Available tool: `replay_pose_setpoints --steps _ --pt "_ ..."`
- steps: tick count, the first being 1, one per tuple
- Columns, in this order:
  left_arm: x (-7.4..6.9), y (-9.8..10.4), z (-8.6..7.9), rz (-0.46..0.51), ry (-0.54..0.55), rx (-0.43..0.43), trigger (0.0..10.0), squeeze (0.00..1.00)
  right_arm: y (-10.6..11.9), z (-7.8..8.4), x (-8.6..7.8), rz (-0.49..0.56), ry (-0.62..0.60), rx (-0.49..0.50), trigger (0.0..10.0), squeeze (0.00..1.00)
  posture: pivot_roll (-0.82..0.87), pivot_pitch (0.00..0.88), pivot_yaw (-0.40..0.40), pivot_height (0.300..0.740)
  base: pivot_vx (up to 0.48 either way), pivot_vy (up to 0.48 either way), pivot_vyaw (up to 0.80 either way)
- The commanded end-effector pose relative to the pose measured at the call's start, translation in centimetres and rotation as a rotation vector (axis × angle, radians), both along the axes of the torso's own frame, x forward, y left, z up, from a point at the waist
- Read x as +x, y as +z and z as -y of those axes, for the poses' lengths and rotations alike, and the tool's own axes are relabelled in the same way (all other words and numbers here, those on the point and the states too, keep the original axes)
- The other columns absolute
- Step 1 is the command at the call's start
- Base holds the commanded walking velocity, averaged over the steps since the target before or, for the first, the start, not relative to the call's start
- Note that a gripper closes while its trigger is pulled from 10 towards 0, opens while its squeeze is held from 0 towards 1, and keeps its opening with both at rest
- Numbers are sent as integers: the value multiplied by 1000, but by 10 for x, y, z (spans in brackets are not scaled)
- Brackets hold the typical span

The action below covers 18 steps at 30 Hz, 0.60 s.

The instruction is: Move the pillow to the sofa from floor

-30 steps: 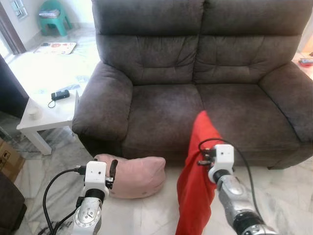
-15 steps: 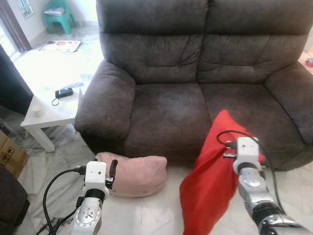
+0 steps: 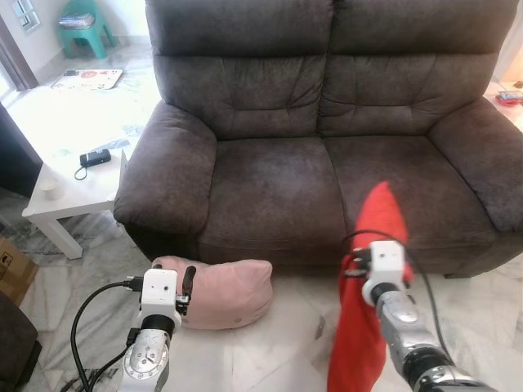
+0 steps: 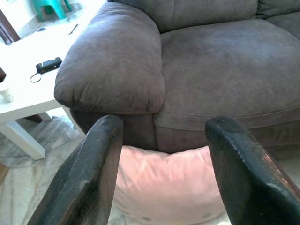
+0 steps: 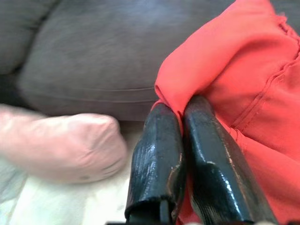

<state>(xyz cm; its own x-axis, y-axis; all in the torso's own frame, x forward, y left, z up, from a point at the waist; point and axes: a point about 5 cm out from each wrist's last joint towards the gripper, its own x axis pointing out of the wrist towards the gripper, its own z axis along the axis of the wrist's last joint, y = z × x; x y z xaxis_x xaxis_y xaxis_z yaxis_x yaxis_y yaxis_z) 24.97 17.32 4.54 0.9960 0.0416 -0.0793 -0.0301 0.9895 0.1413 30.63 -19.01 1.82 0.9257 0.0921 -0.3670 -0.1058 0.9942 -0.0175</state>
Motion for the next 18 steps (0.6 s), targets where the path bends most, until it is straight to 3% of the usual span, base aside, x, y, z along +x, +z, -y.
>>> replay_pose_setpoints --steps 1,10,18 --pt "2 7 -10 8 -3 19 10000 0 28 -11 17 144 141 18 10000 0 91 45 -21 740 0 0 0" --pt "10 27 -25 28 -65 -26 10000 0 36 -10 19 152 269 1 10000 0 94 38 -22 740 0 0 0" --pt "-1 53 -24 9 -286 -92 10000 0 45 -15 19 142 474 -10 10000 0 106 42 -20 740 0 0 0"
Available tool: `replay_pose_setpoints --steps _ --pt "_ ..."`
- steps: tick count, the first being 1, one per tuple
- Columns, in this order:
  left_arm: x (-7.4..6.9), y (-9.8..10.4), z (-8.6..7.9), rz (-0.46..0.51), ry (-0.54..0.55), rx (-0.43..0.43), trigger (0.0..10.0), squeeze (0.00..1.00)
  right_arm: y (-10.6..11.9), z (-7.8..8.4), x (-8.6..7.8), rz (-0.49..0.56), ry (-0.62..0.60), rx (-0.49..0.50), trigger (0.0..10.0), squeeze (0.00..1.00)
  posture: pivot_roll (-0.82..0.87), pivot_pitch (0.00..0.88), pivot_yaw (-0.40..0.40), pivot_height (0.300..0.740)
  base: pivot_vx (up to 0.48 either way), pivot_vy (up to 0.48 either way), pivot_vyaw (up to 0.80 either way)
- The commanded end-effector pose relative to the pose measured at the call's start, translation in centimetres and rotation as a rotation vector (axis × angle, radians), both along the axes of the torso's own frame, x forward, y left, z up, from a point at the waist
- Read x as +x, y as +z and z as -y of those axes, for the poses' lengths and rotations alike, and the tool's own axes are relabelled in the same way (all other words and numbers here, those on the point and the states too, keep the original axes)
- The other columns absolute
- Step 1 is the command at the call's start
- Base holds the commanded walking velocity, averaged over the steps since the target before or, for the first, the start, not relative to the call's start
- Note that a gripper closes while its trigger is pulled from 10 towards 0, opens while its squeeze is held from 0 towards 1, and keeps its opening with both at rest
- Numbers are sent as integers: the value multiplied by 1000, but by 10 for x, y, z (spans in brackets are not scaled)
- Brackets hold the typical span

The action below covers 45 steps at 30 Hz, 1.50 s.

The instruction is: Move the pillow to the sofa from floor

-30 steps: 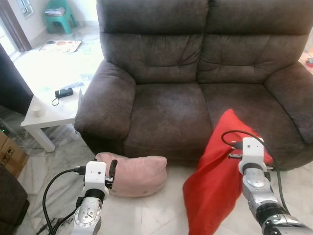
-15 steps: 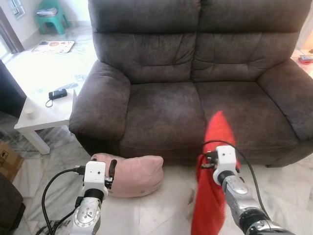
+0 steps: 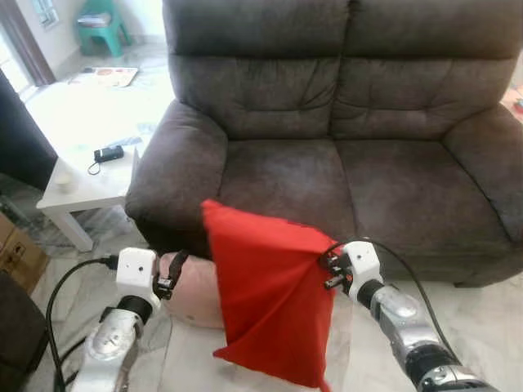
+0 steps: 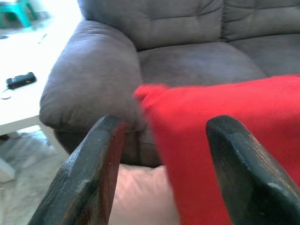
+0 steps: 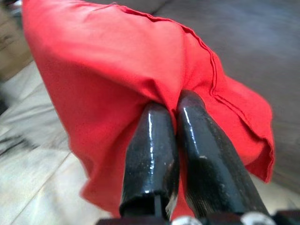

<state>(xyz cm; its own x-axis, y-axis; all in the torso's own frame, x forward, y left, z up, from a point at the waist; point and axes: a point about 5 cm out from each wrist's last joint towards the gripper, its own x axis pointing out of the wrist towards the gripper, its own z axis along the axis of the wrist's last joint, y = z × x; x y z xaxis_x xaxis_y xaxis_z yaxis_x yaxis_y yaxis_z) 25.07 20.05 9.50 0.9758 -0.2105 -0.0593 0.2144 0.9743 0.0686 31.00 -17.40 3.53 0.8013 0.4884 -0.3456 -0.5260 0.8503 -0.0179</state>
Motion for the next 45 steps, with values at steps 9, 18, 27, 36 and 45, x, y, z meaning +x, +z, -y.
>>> replay_pose_setpoints --steps 9,18,27,36,45 --pt "-35 17 6 -158 -339 -83 10000 0 22 -10 0 40 312 -11 10000 0 118 53 -22 740 0 0 0" --pt "-81 -8 3 -459 -602 106 10000 0 29 -22 -17 -25 565 71 10000 0 120 58 -23 740 0 0 0" --pt "-83 -10 -11 -499 -562 169 10000 0 35 -24 -30 -85 723 95 10000 0 128 59 -29 740 0 0 0" --pt "-90 -11 -15 -474 -581 228 10000 0 39 -25 -48 -132 901 117 10000 0 133 59 -33 740 0 0 0" --pt "-110 -14 -29 -528 -707 358 10000 0 43 -24 -52 -163 951 133 10000 0 152 52 -36 740 0 0 0"
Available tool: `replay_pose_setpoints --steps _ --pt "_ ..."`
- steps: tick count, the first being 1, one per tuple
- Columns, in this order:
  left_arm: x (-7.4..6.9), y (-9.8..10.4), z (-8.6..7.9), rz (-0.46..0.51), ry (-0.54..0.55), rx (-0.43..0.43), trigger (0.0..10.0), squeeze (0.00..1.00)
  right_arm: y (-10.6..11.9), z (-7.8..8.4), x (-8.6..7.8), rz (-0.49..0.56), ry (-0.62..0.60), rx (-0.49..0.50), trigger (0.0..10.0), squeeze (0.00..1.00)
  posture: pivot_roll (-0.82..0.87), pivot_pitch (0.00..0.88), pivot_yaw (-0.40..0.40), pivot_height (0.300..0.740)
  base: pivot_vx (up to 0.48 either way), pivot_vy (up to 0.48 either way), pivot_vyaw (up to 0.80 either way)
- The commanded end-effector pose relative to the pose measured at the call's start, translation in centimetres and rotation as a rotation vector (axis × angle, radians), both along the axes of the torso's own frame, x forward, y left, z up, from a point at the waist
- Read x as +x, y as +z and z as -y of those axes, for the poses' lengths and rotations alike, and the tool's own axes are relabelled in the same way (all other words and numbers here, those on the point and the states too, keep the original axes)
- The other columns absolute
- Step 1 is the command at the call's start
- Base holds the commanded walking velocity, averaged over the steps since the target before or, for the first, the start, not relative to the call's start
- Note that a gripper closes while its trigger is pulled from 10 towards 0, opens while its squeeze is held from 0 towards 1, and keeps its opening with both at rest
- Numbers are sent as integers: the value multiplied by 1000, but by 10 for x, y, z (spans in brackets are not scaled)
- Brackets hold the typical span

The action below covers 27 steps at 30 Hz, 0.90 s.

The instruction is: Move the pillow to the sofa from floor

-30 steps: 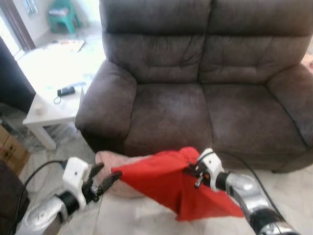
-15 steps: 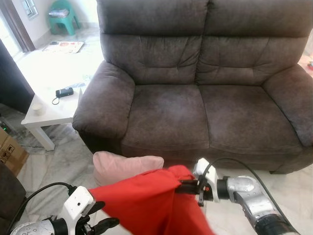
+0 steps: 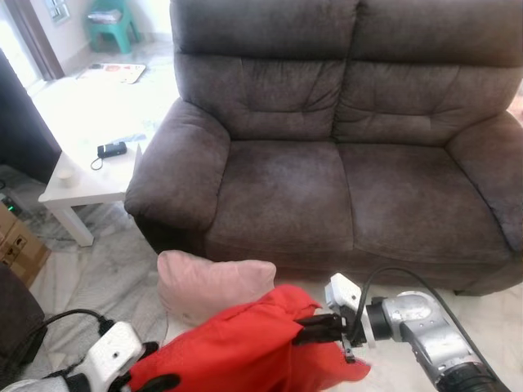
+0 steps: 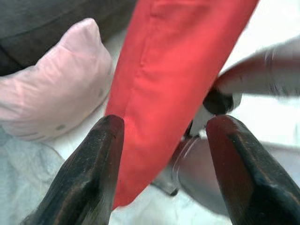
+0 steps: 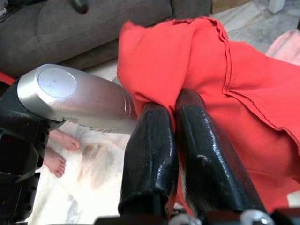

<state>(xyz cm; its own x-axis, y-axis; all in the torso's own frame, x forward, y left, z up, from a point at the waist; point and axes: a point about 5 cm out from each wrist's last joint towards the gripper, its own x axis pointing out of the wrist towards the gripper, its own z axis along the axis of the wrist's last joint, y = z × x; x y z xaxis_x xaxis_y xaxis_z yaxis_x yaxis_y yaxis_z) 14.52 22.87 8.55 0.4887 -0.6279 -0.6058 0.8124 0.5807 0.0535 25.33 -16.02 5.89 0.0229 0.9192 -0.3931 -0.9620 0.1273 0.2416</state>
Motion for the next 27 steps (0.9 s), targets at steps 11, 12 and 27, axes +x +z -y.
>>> replay_pose_setpoints --steps 11,12,27 --pt "-10 -30 -2 70 -110 175 10000 0 25 -12 4 76 88 115 10000 0 153 35 -34 740 0 0 0" --pt "-8 -30 -2 81 -96 172 10000 0 26 -12 4 75 91 118 10000 0 153 35 -34 740 0 0 0" --pt "-10 -40 -21 189 -102 255 10000 0 30 -14 -2 57 154 142 10000 0 151 40 -41 740 0 0 0"
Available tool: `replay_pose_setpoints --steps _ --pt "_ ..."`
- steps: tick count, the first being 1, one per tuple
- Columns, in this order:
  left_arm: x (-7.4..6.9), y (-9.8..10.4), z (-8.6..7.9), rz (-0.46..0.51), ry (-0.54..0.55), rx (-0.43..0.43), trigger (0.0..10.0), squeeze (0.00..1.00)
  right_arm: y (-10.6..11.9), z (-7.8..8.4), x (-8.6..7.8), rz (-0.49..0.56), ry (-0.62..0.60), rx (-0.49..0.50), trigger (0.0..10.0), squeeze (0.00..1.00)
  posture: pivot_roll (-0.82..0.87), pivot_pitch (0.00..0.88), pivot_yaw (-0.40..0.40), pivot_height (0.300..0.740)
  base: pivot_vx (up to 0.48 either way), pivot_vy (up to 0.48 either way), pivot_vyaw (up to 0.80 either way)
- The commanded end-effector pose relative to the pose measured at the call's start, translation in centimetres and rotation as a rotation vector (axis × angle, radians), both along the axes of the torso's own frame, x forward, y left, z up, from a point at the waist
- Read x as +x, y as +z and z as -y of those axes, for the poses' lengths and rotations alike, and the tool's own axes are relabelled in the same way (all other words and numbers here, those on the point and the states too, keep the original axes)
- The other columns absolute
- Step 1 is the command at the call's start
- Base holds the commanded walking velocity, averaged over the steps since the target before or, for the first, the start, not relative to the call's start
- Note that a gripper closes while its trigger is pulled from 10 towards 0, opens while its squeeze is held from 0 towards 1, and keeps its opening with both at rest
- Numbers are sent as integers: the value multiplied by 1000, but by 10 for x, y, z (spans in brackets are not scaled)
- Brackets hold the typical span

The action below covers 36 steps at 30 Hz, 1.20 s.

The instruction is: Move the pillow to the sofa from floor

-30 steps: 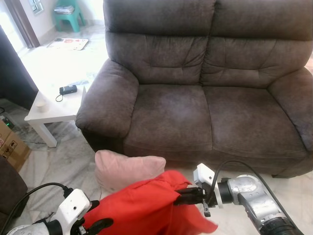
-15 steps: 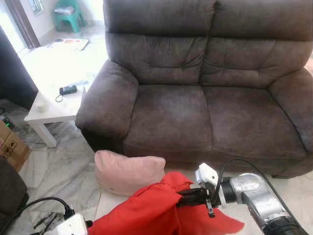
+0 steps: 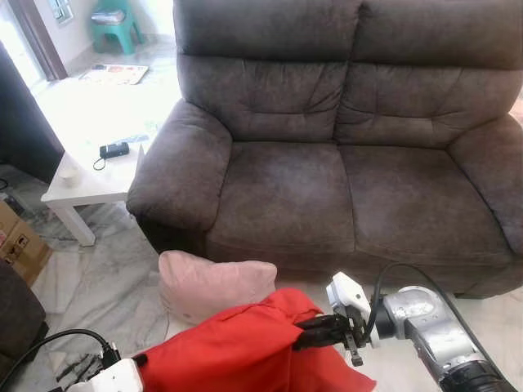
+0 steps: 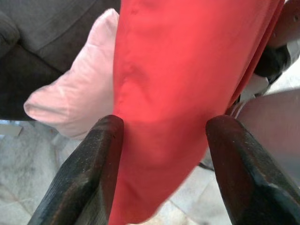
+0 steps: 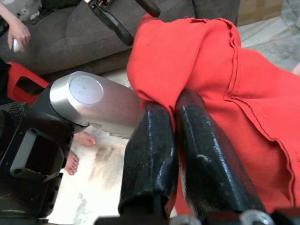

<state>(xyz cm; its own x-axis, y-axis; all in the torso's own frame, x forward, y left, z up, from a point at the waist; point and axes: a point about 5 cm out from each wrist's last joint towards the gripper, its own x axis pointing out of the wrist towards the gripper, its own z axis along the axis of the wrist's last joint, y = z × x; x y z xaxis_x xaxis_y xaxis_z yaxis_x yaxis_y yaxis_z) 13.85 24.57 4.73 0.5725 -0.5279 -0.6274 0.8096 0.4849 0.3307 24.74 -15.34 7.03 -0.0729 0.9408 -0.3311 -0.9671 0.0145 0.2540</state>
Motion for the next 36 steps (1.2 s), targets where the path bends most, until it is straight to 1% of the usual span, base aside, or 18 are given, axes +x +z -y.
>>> replay_pose_setpoints --steps 1,6,9,11,13,15,17,18,20,21,22,23,27,29,31,36 --pt "-4 -3 -6 -17 -42 48 10000 0 19 -7 3 61 55 80 10000 0 151 40 -41 740 0 0 0" --pt "-8 -8 -8 -49 -105 78 10000 0 19 -5 1 53 63 83 10000 0 149 45 -41 740 0 0 0" --pt "-12 -16 -7 -82 -145 101 10000 0 20 -5 1 55 57 89 10000 0 147 47 -41 740 0 0 0" --pt "-13 -19 -7 -92 -146 103 10000 0 20 -5 1 56 56 90 10000 0 145 47 -41 740 0 0 0" --pt "-11 -21 -7 -83 -141 118 10000 0 21 -6 2 57 56 92 10000 0 146 48 -42 740 0 0 0" --pt "-7 -22 -9 -44 -125 152 10000 0 21 -6 2 58 56 93 10000 0 146 48 -42 740 0 0 0" --pt "3 -17 -13 28 -47 143 10000 0 21 -5 2 56 55 91 10000 0 147 51 -42 740 0 0 0" --pt "6 -16 -14 46 -18 142 10000 0 20 -5 2 55 54 91 10000 0 147 51 -43 740 0 0 0" --pt "8 -14 -15 59 -14 142 10000 0 20 -5 1 54 53 91 10000 0 147 51 -43 740 0 0 0" --pt "9 -12 -16 75 -10 133 10000 533 20 -6 1 52 54 91 10000 0 149 54 -44 740 0 0 0" --pt "9 -12 -16 75 -10 133 10000 533 20 -6 1 52 54 91 10000 0 149 54 -44 740 0 0 0" --pt "9 -11 -16 77 -10 123 10000 1000 20 -6 1 51 54 91 10000 0 150 54 -44 740 0 0 0" --pt "11 -9 -17 89 -7 123 10000 1000 20 -7 1 51 55 90 10000 0 153 55 -45 740 0 0 0" --pt "12 -7 -16 94 -4 99 10000 1000 19 -8 1 50 57 89 10000 0 153 55 -45 740 0 0 0" --pt "10 -9 -13 62 -31 68 10000 1000 19 -8 2 51 55 89 10000 0 151 55 -46 740 0 0 0" --pt "6 -15 -9 19 -52 55 10000 1000 20 -7 2 50 55 88 10000 0 149 57 -46 740 0 0 0"
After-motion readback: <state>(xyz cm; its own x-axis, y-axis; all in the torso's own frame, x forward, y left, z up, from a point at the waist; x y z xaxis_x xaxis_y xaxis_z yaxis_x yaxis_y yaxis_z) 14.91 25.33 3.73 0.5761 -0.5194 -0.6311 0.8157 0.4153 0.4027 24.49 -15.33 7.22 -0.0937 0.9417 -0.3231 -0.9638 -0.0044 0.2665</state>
